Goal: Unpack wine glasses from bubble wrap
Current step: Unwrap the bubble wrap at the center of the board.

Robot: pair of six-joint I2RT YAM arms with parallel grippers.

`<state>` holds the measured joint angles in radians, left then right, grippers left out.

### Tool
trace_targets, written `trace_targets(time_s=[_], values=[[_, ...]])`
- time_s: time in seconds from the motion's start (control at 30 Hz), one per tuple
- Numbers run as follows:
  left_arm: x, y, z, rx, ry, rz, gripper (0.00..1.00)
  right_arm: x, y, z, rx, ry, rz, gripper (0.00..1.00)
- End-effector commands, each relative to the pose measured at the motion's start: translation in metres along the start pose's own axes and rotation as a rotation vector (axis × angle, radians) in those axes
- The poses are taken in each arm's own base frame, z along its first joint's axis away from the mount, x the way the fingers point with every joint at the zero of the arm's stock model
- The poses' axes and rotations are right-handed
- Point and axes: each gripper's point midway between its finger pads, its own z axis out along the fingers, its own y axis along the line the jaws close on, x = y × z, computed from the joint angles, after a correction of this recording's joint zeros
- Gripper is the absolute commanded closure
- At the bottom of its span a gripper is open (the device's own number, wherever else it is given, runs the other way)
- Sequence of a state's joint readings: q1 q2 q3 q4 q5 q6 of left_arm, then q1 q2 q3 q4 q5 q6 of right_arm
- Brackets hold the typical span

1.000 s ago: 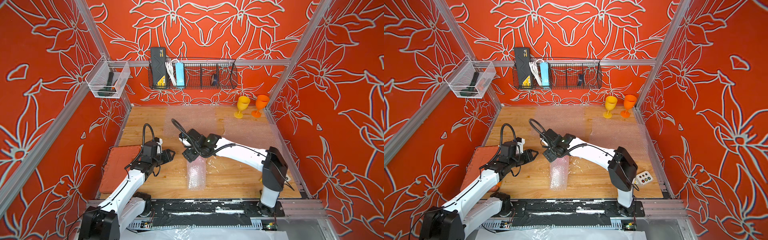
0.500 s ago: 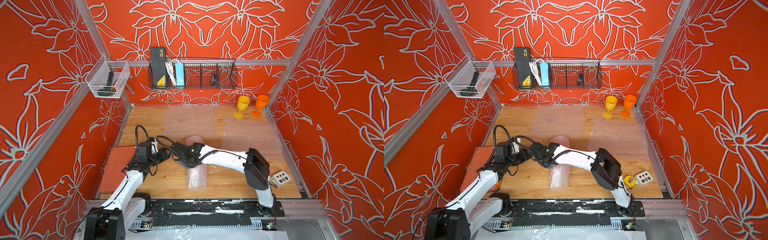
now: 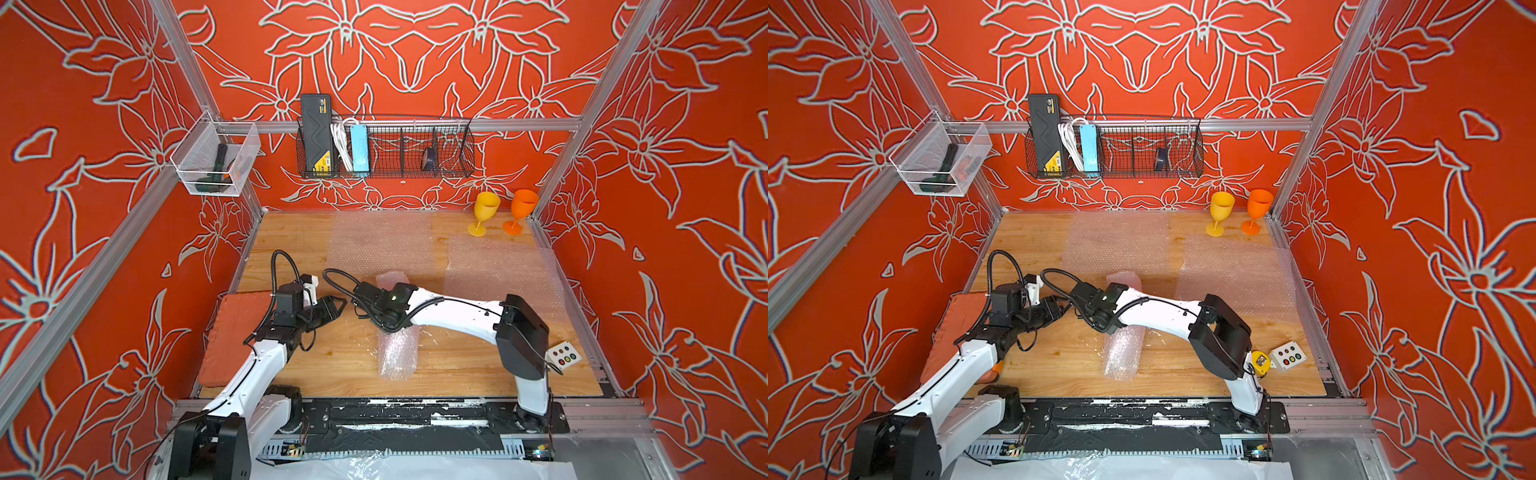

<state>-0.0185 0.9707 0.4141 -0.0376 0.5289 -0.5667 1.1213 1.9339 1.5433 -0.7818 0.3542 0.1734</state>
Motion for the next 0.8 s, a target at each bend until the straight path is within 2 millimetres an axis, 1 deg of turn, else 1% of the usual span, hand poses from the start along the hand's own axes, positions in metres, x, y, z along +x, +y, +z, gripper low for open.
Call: trace_targets(time_s=[0.0, 0.1, 0.2, 0.27, 0.3, 0.37, 0.5, 0.57, 0.67, 0.77], values=[[-0.001, -0.009, -0.001, 0.053, 0.005, 0.02, 0.48, -0.01, -0.004, -0.024, -0.086, -0.091, 0.086, 1.0], [0.002, -0.016, 0.0, 0.098, 0.019, 0.031, 0.48, -0.019, -0.008, -0.036, -0.189, -0.177, 0.17, 1.0], [0.006, -0.024, 0.0, 0.149, 0.04, 0.035, 0.47, -0.024, -0.017, -0.044, -0.283, -0.252, 0.265, 1.0], [0.011, -0.035, 0.0, 0.209, 0.062, 0.047, 0.47, -0.026, -0.022, -0.051, -0.331, -0.298, 0.299, 1.0], [0.018, -0.035, 0.005, 0.221, 0.093, 0.041, 0.47, -0.025, -0.025, -0.052, -0.337, -0.314, 0.317, 1.0], [0.03, -0.045, 0.011, 0.256, 0.139, 0.061, 0.47, -0.019, -0.032, -0.051, -0.358, -0.337, 0.358, 1.0], [0.058, -0.067, 0.022, 0.305, 0.214, 0.124, 0.47, -0.002, -0.043, -0.037, -0.424, -0.333, 0.464, 1.0], [0.072, -0.076, 0.029, 0.325, 0.244, 0.144, 0.47, 0.011, -0.046, -0.025, -0.444, -0.316, 0.514, 1.0], [0.084, -0.085, 0.036, 0.353, 0.281, 0.159, 0.48, 0.03, -0.048, -0.01, -0.443, -0.267, 0.548, 1.0], [0.091, -0.089, 0.043, 0.347, 0.31, 0.185, 0.47, 0.044, -0.051, -0.004, -0.445, -0.264, 0.592, 1.0]])
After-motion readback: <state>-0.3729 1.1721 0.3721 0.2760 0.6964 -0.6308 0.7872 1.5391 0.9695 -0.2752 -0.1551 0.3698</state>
